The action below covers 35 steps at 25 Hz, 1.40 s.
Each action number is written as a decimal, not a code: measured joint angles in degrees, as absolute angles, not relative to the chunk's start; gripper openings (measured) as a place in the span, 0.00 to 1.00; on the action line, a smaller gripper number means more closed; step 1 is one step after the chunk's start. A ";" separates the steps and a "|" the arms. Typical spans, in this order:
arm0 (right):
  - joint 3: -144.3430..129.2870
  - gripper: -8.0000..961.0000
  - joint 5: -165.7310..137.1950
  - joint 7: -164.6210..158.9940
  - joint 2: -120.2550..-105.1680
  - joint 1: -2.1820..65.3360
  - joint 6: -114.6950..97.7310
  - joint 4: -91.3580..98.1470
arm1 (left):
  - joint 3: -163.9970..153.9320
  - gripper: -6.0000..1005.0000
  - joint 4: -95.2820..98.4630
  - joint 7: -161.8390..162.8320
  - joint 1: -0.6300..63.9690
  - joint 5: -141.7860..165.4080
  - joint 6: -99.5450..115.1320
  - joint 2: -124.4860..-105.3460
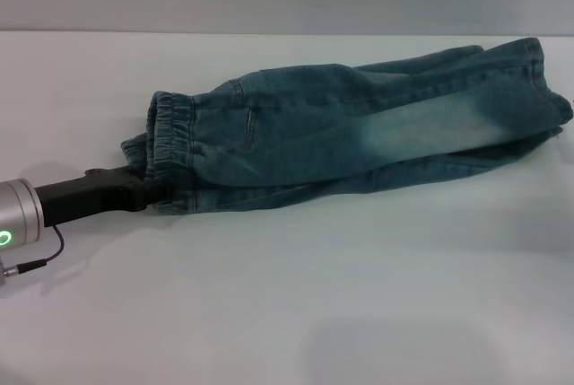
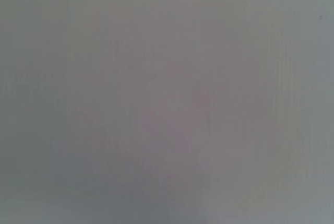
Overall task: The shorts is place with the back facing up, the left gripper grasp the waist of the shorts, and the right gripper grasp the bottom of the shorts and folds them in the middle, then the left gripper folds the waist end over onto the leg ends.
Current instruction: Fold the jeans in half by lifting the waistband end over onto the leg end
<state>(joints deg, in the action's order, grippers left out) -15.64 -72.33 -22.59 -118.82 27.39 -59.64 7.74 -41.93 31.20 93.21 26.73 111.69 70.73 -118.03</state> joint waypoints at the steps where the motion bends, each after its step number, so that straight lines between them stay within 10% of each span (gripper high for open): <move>1: -15.64 0.66 -72.33 -22.59 -118.83 27.35 -59.66 7.74 | -41.92 0.68 31.20 93.09 26.66 111.72 70.80 -117.99; 15: -15.55 0.66 -72.33 -22.59 -118.83 27.03 -59.68 7.73 | -41.92 0.20 31.52 92.85 26.65 111.70 72.21 -117.78; 35: -15.55 0.66 -72.33 -22.20 -119.00 27.51 -60.39 7.35 | -41.19 0.09 32.76 92.86 26.46 108.45 77.44 -117.70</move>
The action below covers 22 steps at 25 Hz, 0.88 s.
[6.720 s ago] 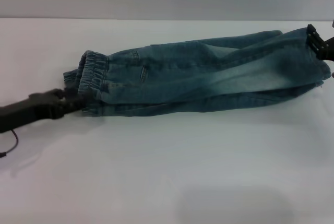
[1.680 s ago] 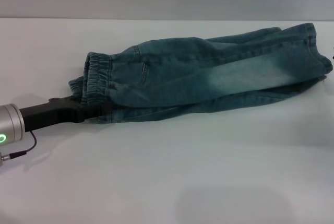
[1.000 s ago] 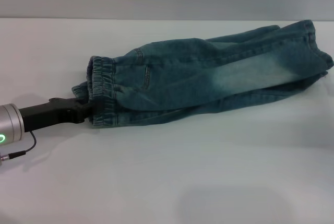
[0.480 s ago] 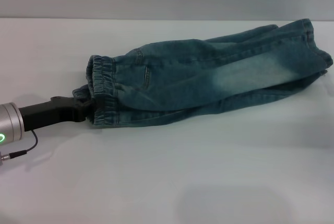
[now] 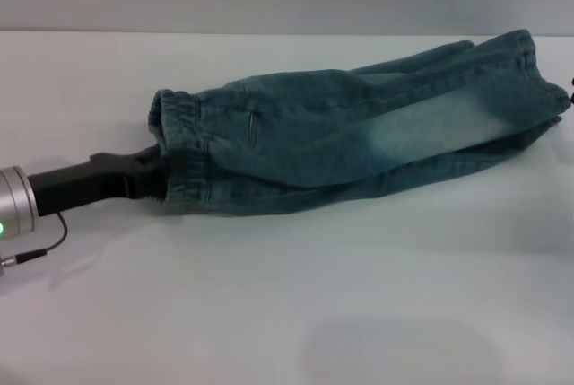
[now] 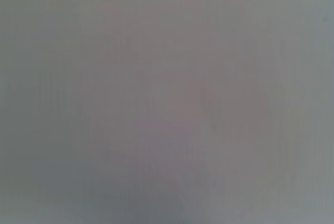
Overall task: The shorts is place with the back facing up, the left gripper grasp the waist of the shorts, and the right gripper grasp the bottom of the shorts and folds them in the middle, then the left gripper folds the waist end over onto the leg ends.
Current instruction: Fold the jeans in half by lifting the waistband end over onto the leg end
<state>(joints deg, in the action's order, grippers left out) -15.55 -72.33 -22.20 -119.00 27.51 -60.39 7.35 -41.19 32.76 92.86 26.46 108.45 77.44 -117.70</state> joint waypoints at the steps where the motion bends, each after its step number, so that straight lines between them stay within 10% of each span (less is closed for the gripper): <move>1: -15.56 0.66 -72.33 -22.19 -119.00 27.64 -60.38 7.31 | -41.17 0.09 33.23 92.86 26.45 107.71 78.25 -117.69; 22: -19.25 0.66 -72.97 -22.14 -119.00 38.20 -56.52 2.12 | -41.13 0.09 39.12 93.86 30.56 101.86 84.63 -117.47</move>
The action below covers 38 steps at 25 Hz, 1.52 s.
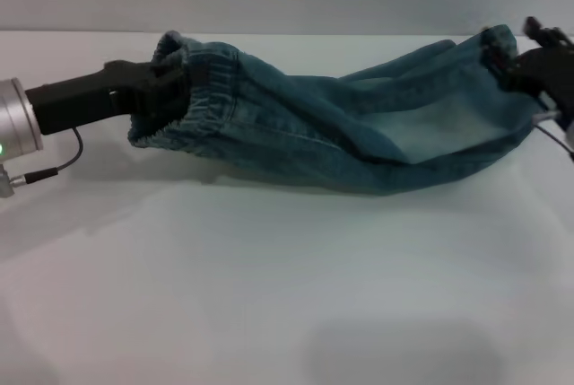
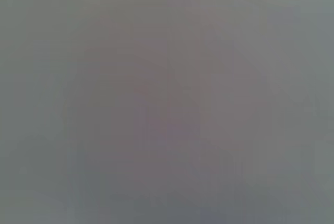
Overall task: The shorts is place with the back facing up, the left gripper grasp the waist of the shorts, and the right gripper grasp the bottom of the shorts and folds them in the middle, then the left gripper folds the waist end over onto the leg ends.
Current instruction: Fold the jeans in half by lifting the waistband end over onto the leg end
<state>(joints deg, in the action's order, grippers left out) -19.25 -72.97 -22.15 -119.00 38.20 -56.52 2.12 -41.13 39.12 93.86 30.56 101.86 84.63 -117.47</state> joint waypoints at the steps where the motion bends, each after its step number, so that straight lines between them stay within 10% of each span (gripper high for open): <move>1: -19.25 0.66 -72.97 -22.14 -119.00 38.20 -56.52 2.12 | -41.13 0.09 39.20 93.87 30.93 101.86 84.29 -117.48; 38: -29.53 0.66 -80.51 -24.55 -119.54 49.88 -52.66 -10.86 | -39.94 0.09 40.16 93.21 35.08 100.83 85.41 -117.86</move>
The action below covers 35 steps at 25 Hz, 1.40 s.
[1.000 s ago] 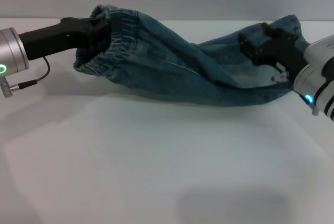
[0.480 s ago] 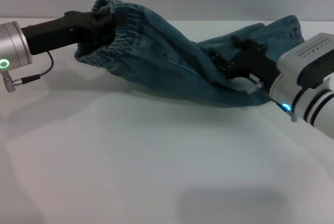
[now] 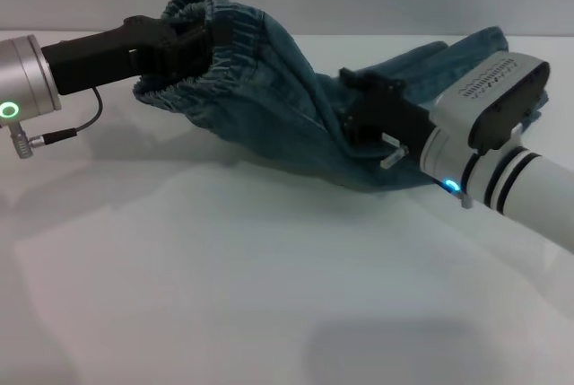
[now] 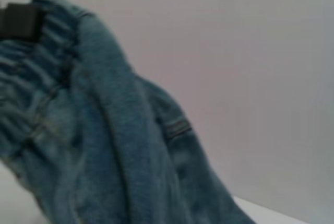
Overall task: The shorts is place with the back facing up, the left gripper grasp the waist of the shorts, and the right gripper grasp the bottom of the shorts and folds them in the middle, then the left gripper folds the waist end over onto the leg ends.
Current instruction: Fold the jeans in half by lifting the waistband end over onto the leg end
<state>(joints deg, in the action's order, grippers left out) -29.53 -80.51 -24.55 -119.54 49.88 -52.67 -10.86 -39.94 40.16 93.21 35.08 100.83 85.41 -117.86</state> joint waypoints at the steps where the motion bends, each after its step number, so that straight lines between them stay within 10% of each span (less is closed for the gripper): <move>1: -29.43 0.66 -81.58 -25.53 -119.55 50.15 -52.67 -10.88 | -39.94 0.09 40.18 93.19 35.10 100.63 85.60 -117.86; 35: -29.09 0.66 -106.05 -47.33 -119.77 62.83 -57.76 -13.53 | -41.91 0.09 41.66 93.02 36.56 100.10 86.40 -117.86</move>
<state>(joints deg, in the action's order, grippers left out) -29.09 -106.05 -47.33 -119.77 62.83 -57.76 -13.53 -41.91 41.66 93.01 36.56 100.10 86.40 -117.86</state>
